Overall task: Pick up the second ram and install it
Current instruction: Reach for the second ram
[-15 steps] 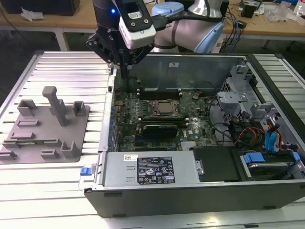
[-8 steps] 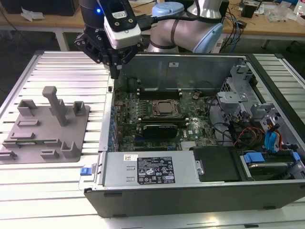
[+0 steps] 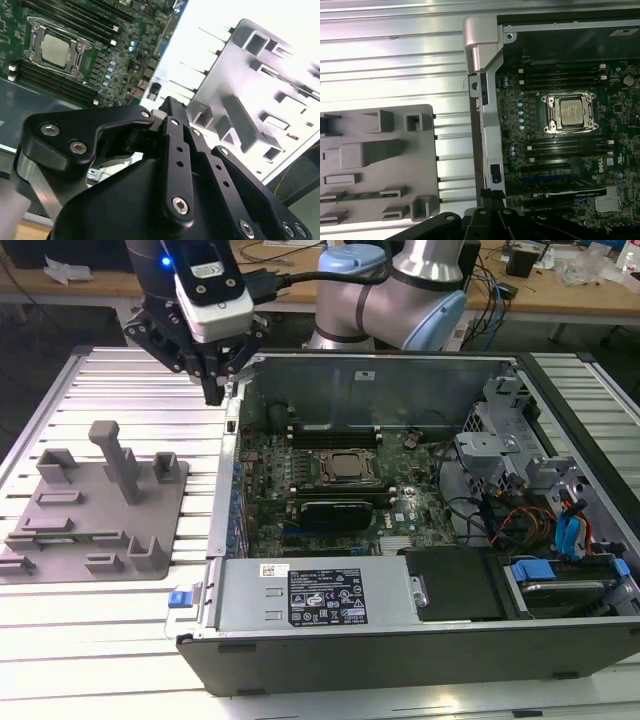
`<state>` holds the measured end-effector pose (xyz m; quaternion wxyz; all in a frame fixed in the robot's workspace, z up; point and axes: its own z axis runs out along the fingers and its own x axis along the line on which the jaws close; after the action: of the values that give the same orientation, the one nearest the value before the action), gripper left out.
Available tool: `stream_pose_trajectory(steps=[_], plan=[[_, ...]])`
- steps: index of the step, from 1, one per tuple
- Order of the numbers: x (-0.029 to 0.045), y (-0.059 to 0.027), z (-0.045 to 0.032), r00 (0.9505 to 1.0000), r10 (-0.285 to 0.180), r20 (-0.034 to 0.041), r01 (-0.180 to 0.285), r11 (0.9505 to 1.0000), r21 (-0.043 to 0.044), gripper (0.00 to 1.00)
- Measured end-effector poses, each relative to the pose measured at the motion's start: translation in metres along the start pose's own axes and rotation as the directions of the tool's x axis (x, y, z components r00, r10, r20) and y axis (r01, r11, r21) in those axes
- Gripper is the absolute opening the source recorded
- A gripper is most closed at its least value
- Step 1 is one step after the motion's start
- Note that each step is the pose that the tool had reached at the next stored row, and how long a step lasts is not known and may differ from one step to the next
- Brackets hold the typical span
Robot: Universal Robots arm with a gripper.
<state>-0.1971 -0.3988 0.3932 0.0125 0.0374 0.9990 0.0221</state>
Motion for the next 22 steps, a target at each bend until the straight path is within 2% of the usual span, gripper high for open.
stream_pose_trajectory(steps=[3,13,17,22], plan=[[0.0099,-0.0008,-0.0002,1.0000,0.000,0.0000,0.000,1.0000,-0.0001,0.08],[0.0320,-0.0024,-0.0003,1.0000,0.000,0.0000,0.000,1.0000,-0.0001,0.08],[0.0393,-0.0032,0.0020,1.0000,0.000,0.0000,0.000,1.0000,0.0000,0.08],[0.0546,-0.0051,0.0066,1.0000,0.000,0.0000,0.000,1.0000,-0.0001,0.08]])
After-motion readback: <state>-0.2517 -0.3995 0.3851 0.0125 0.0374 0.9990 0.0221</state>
